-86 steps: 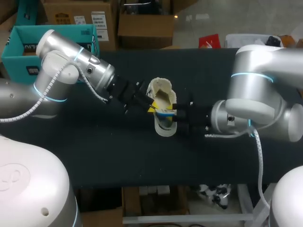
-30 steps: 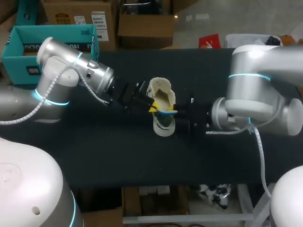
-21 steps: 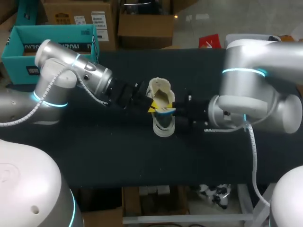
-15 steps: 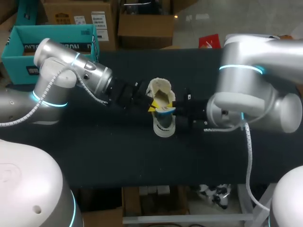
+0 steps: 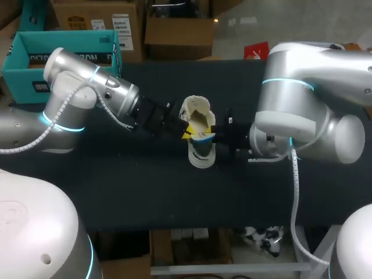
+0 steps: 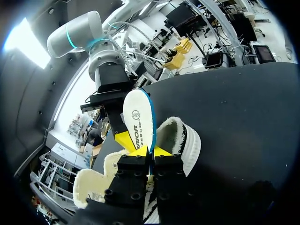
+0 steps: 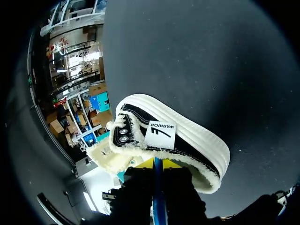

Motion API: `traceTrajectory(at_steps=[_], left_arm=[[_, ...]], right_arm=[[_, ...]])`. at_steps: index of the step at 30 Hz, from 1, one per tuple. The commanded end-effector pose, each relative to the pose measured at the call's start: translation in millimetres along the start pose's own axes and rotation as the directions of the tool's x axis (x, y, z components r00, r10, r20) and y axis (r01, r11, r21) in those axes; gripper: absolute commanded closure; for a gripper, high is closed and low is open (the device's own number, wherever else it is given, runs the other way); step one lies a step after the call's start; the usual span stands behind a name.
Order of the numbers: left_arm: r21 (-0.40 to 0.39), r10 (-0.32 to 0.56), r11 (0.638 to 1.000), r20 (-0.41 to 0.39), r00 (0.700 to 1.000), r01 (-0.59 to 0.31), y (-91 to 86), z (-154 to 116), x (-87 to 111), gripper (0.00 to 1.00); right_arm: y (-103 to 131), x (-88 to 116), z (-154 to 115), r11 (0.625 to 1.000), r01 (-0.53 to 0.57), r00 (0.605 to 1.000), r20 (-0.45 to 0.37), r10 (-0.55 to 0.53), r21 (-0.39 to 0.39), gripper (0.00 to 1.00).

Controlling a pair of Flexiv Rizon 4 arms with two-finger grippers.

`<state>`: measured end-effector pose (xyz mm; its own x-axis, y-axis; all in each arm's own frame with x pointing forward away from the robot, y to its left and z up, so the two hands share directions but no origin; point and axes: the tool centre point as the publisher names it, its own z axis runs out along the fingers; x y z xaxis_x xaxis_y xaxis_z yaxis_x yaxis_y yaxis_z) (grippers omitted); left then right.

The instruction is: Open the shoe tongue, take the insole out of the shoe, put the insole back into the shoe, and pack the shoe into the shoebox

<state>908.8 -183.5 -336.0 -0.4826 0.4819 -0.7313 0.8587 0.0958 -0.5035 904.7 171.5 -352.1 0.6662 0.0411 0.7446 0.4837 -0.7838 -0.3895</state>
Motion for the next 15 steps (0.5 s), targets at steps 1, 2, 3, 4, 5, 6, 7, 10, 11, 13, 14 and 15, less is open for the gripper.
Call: traceTrajectory(at_steps=[1,2,3,4,5,6,7,10,11,13,14,15], left_arm=[[0.005,-0.008,1.000,0.005,1.000,0.008,11.5,5,-1.2,1.00],[0.001,-0.013,1.000,0.008,1.000,0.013,14.1,4,-1.5,1.00],[0.001,-0.015,1.000,0.009,1.000,0.015,16.0,4,-1.5,1.00],[0.001,-0.019,1.000,0.012,1.000,0.019,17.9,4,-1.6,1.00],[0.000,-0.021,1.000,0.013,1.000,0.021,19.2,4,-1.4,1.00],[-0.001,-0.022,1.000,0.012,1.000,0.022,20.2,5,-0.9,1.00],[0.000,-0.024,1.000,0.011,1.000,0.024,21.4,5,-0.5,1.00],[0.001,-0.027,1.000,0.010,1.000,0.027,22.9,6,0.0,1.00],[0.001,-0.028,1.000,0.011,1.000,0.028,23.3,6,0.1,1.00],[0.002,-0.032,1.000,0.011,0.999,0.032,23.5,6,0.3,1.00],[0.002,-0.032,0.999,0.012,0.999,0.032,23.4,6,0.3,1.00],[0.003,-0.031,1.000,0.013,0.999,0.031,22.8,6,0.1,1.00]], right_arm=[[-2,1,14,0.998,0.000,1.000,-0.007,-0.001,-0.062,1.00],[-2,1,14,0.998,0.000,1.000,-0.007,0.000,-0.063,1.00],[-1,2,15,0.997,0.001,1.000,-0.005,-0.001,-0.074,1.00],[0,2,16,0.997,0.002,1.000,-0.003,-0.002,-0.077,1.00],[0,2,17,0.997,0.002,1.000,-0.003,-0.002,-0.078,1.00],[1,2,18,0.996,0.004,1.000,0.002,-0.004,-0.088,1.00],[2,1,18,0.996,0.004,1.000,0.003,-0.003,-0.089,1.00],[6,0,19,0.996,-0.004,1.000,0.004,0.004,-0.085,1.00],[6,0,19,0.996,-0.005,1.000,0.004,0.005,-0.085,1.00],[7,-1,19,0.996,-0.007,1.000,0.004,0.007,-0.087,1.00],[7,-1,19,0.996,-0.008,1.000,0.004,0.008,-0.089,1.00],[7,-1,19,0.996,-0.008,1.000,0.004,0.009,-0.090,1.00]])
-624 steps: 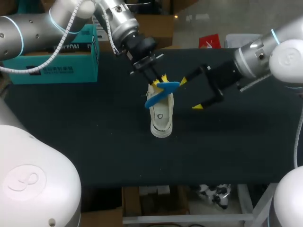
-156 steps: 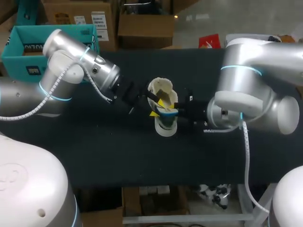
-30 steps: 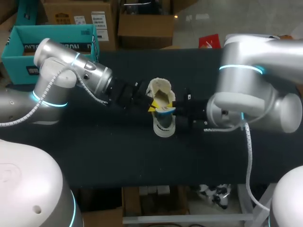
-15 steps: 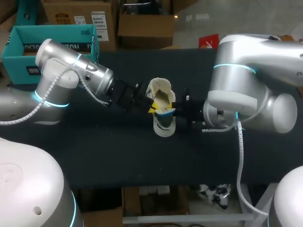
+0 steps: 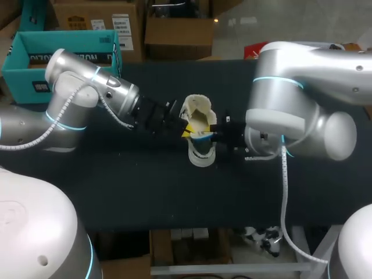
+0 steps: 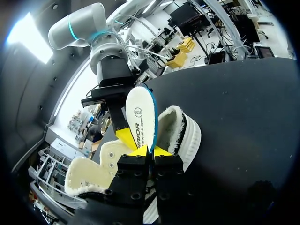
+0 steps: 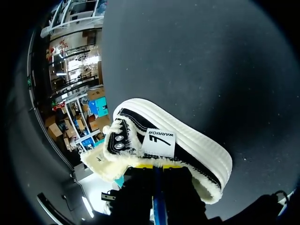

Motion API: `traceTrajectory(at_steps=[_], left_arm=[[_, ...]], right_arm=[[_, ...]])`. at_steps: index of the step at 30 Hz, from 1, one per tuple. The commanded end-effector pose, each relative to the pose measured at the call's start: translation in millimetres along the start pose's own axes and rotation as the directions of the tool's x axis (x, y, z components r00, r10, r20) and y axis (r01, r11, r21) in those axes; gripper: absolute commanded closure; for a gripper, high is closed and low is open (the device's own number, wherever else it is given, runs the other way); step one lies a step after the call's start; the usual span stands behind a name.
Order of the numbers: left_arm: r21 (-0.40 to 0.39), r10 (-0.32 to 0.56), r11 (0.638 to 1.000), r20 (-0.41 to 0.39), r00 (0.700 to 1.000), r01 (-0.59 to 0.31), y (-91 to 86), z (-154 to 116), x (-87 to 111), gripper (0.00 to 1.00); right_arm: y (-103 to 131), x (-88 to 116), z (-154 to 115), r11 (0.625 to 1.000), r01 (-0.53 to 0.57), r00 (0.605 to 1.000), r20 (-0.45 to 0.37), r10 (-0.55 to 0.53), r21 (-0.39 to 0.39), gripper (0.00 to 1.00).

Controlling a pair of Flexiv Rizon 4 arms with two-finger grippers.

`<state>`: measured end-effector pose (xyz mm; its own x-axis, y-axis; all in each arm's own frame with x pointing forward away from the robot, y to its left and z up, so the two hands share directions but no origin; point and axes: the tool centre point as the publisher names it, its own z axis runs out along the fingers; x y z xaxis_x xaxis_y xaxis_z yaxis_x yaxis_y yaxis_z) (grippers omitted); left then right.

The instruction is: Open the shoe tongue, take the insole out of the shoe, put the insole back into the shoe, and pack the shoe into the shoebox

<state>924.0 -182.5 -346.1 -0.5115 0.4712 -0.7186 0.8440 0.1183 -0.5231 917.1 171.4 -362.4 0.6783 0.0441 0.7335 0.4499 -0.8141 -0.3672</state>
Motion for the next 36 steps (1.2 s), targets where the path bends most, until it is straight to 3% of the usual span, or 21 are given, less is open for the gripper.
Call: traceTrajectory(at_steps=[1,4,5,6,12,17,21,24,26,28,36], left_arm=[[0.011,0.003,1.000,0.005,1.000,-0.003,3.2,4,-0.9,1.00],[0.007,0.013,1.000,0.014,1.000,-0.013,-2.6,2,-1.8,1.00],[0.001,0.017,1.000,0.020,1.000,-0.017,-5.5,1,-2.0,0.81],[-0.001,0.022,1.000,0.027,0.999,-0.022,-8.8,-1,-2.2,0.76],[-0.009,0.043,0.999,0.053,0.998,-0.043,-25.4,-9,-2.7,0.76],[-0.008,0.058,0.998,0.051,0.997,-0.058,-34.0,-5,-3.9,0.87],[-0.001,0.058,0.998,0.034,0.998,-0.058,-34.8,0,-5.7,0.85],[-0.005,0.058,0.998,0.027,0.998,-0.058,-35.5,3,-6.1,0.78],[-0.009,0.054,0.998,0.026,0.998,-0.054,-35.7,4,-6.5,0.82],[-0.021,0.050,0.999,0.024,0.998,-0.049,-35.5,5,-6.8,1.00],[-0.099,0.050,0.994,0.006,0.999,-0.050,-37.4,6,-5.2,1.00]], right_arm=[[-3,-2,5,0.999,-0.003,1.000,-0.011,0.002,-0.042,1.00],[-1,-2,3,0.999,-0.008,1.000,-0.015,0.007,-0.049,1.00],[0,-2,3,0.999,-0.009,1.000,-0.016,0.008,-0.050,1.00],[1,-3,3,0.999,-0.011,1.000,-0.017,0.010,-0.051,1.00],[4,-3,2,0.998,-0.024,1.000,-0.021,0.022,-0.060,1.00],[6,-4,3,0.998,-0.030,0.999,-0.022,0.029,-0.063,1.00],[6,-4,3,0.997,-0.037,0.999,-0.020,0.035,-0.071,1.00],[6,-5,3,0.996,-0.041,0.999,-0.023,0.039,-0.073,1.00],[6,-5,2,0.996,-0.041,0.999,-0.024,0.040,-0.076,1.00],[5,-5,2,0.996,-0.041,0.999,-0.025,0.039,-0.077,1.00],[3,-7,1,0.996,-0.041,0.999,-0.030,0.038,-0.085,1.00]])
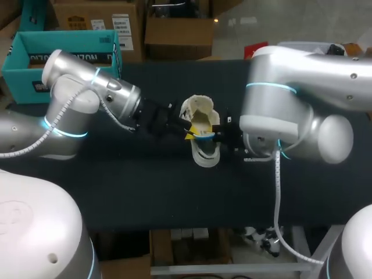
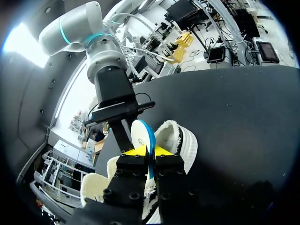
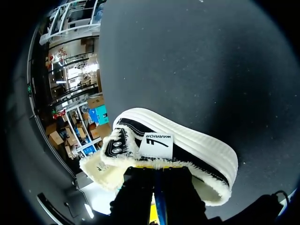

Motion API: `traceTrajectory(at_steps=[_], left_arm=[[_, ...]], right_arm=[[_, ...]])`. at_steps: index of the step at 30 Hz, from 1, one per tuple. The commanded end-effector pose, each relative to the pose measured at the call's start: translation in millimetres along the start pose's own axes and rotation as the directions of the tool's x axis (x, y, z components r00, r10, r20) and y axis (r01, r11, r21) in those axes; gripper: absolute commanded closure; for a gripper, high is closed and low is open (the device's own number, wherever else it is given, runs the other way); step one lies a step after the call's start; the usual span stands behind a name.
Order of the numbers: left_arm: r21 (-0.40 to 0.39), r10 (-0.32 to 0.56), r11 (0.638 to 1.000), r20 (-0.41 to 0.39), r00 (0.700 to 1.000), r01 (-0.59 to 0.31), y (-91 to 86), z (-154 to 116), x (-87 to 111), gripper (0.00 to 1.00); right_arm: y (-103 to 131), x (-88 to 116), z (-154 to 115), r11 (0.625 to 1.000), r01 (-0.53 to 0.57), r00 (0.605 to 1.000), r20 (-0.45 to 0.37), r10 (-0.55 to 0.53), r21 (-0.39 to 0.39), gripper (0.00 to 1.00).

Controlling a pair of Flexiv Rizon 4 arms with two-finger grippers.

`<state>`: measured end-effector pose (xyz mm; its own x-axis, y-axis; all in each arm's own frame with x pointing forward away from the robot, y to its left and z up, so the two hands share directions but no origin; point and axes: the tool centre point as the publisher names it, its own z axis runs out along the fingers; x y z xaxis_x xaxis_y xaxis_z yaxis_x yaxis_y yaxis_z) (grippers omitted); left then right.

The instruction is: Open the shoe tongue, take the insole out of the shoe, put the insole back into the shoe, and pack the shoe into the shoebox

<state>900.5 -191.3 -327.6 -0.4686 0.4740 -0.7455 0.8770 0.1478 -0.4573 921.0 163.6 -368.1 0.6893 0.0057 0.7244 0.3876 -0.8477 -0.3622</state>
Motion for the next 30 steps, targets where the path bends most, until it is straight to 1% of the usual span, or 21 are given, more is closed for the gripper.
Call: traceTrajectory(at_steps=[1,2,3,10,11,12,13,14,15,18,19,20,21,30], left_arm=[[-0.038,0.001,0.999,0.004,1.000,-0.001,-7.9,2,0.4,1.00],[-0.040,0.003,0.999,0.006,1.000,-0.003,-8.1,2,0.7,1.00],[-0.043,0.004,0.999,0.009,1.000,-0.003,-8.3,1,0.9,1.00],[-0.048,0.004,0.999,0.012,1.000,-0.003,-9.8,1,2.3,1.00],[-0.049,0.004,0.999,0.012,1.000,-0.004,-9.8,1,2.4,1.00],[-0.050,0.004,0.999,0.013,1.000,-0.003,-9.7,1,2.6,1.00],[-0.050,0.003,0.999,0.014,1.000,-0.003,-9.4,1,2.7,1.00],[-0.050,0.003,0.999,0.014,1.000,-0.002,-8.9,1,2.9,1.00],[-0.050,0.001,0.999,0.014,1.000,-0.001,-8.7,1,3.2,1.00],[-0.047,-0.002,0.999,0.014,1.000,0.002,-8.9,3,4.0,1.00],[-0.047,-0.002,0.999,0.013,1.000,0.003,-8.8,3,4.1,1.00],[-0.047,-0.003,0.999,0.013,1.000,0.004,-8.5,3,4.2,1.00],[-0.048,-0.004,0.999,0.012,1.000,0.004,-8.3,3,4.2,1.00],[-0.053,-0.009,0.999,0.019,1.000,0.010,-7.6,3,4.3,1.00]], right_arm=[[-7,-6,-1,1.000,0.000,1.000,-0.021,-0.001,-0.031,0.76],[-8,-6,-3,0.999,0.000,1.000,-0.022,-0.001,-0.032,0.41],[-10,-7,-5,0.999,0.001,1.000,-0.024,-0.002,-0.039,0.00],[-25,-15,-35,0.993,0.024,0.999,-0.022,-0.027,-0.118,0.00],[-26,-15,-40,0.991,0.027,0.999,-0.022,-0.030,-0.128,0.16],[-28,-16,-44,0.991,0.029,0.999,-0.027,-0.033,-0.133,0.27],[-29,-16,-47,0.990,0.031,0.999,-0.029,-0.035,-0.139,0.46],[-30,-16,-50,0.989,0.033,0.999,-0.034,-0.038,-0.144,0.55],[-35,-17,-50,0.989,0.034,0.999,-0.037,-0.040,-0.144,0.60],[-38,-17,-48,0.989,0.036,0.998,-0.045,-0.043,-0.141,0.70],[-38,-17,-46,0.990,0.035,0.998,-0.046,-0.042,-0.138,0.79],[-38,-18,-45,0.991,0.032,0.998,-0.050,-0.039,-0.128,0.86],[-39,-18,-43,0.992,0.032,0.998,-0.050,-0.038,-0.120,1.00],[-40,-20,-36,0.994,0.029,0.998,-0.052,-0.035,-0.105,1.00]])
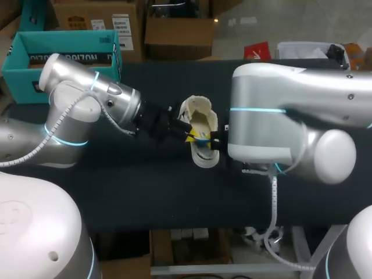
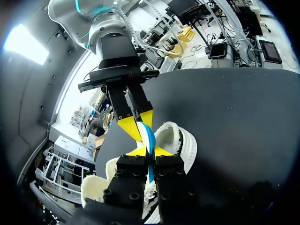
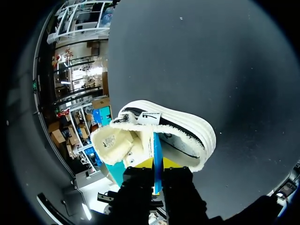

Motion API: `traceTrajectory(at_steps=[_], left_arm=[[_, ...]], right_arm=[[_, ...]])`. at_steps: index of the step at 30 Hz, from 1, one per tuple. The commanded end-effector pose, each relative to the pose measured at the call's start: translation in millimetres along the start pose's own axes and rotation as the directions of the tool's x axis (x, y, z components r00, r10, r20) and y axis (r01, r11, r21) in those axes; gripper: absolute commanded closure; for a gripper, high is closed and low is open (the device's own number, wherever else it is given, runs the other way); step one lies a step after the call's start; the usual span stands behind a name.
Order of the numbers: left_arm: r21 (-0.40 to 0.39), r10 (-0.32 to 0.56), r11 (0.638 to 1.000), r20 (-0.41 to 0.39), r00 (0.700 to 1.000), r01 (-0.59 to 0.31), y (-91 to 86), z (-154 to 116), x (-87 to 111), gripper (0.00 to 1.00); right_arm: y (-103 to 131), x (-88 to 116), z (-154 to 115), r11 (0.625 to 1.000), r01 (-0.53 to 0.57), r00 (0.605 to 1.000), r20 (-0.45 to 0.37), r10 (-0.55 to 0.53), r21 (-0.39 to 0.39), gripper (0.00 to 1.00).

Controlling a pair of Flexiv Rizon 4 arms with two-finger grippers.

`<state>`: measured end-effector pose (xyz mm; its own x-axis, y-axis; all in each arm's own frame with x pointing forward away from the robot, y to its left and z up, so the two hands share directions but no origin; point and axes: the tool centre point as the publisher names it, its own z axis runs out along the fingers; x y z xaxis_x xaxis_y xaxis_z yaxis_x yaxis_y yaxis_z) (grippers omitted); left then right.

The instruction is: Open the shoe tongue, take the insole out of the shoe, put the insole back into the shoe, and pack the shoe into the shoebox

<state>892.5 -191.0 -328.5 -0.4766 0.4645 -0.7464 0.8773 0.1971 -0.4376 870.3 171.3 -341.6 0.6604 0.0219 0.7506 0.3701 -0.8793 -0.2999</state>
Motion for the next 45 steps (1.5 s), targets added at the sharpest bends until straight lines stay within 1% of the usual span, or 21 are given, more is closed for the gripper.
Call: traceTrajectory(at_steps=[1,10,18,24,28,30,33,36,39,41,43,44,45], left_arm=[[-0.002,-0.002,1.000,0.012,1.000,0.002,-1.0,2,-0.2,1.00],[-0.017,-0.014,1.000,0.024,1.000,0.015,8.1,8,4.5,1.00],[-0.054,-0.041,0.998,0.022,0.999,0.042,23.3,12,6.2,1.00],[-0.060,-0.057,0.996,0.026,0.998,0.059,28.6,13,5.2,1.00],[-0.056,-0.061,0.996,0.027,0.998,0.063,27.2,11,4.0,1.00],[-0.053,-0.060,0.997,0.028,0.998,0.062,24.6,9,3.8,0.95],[-0.047,-0.055,0.997,0.033,0.998,0.057,21.8,7,3.1,0.93],[-0.043,-0.052,0.998,0.034,0.998,0.053,18.0,7,2.6,0.82],[-0.037,-0.047,0.998,0.034,0.998,0.048,15.1,9,0.8,0.77],[-0.033,-0.041,0.999,0.034,0.999,0.042,13.2,11,-0.3,0.76],[-0.035,-0.037,0.999,0.034,0.999,0.038,11.4,11,-1.0,0.80],[-0.036,-0.035,0.999,0.035,0.999,0.036,10.8,11,-1.2,0.85],[-0.038,-0.033,0.999,0.036,0.999,0.035,10.8,11,-1.5,0.94]], right_arm=[[-4,-4,7,0.999,-0.004,1.000,-0.027,0.003,-0.040,1.00],[-2,4,16,0.998,0.017,1.000,-0.016,-0.018,-0.053,1.00],[5,7,33,0.999,0.023,1.000,0.008,-0.022,-0.042,1.00],[11,8,39,0.999,0.022,1.000,0.020,-0.021,-0.045,1.00],[15,8,38,0.999,0.017,1.000,0.024,-0.016,-0.050,1.00],[16,8,34,0.998,0.016,1.000,0.020,-0.015,-0.057,1.00],[17,8,27,0.997,0.018,1.000,0.016,-0.017,-0.072,1.00],[18,8,23,0.996,0.022,1.000,0.015,-0.020,-0.086,1.00],[18,9,21,0.994,0.029,0.999,0.017,-0.028,-0.103,1.00],[18,10,21,0.993,0.033,0.999,0.019,-0.031,-0.111,1.00],[18,10,21,0.992,0.038,0.999,0.020,-0.036,-0.122,1.00],[18,10,21,0.991,0.040,0.999,0.023,-0.037,-0.128,1.00],[19,10,22,0.991,0.040,0.999,0.024,-0.037,-0.130,1.00]])
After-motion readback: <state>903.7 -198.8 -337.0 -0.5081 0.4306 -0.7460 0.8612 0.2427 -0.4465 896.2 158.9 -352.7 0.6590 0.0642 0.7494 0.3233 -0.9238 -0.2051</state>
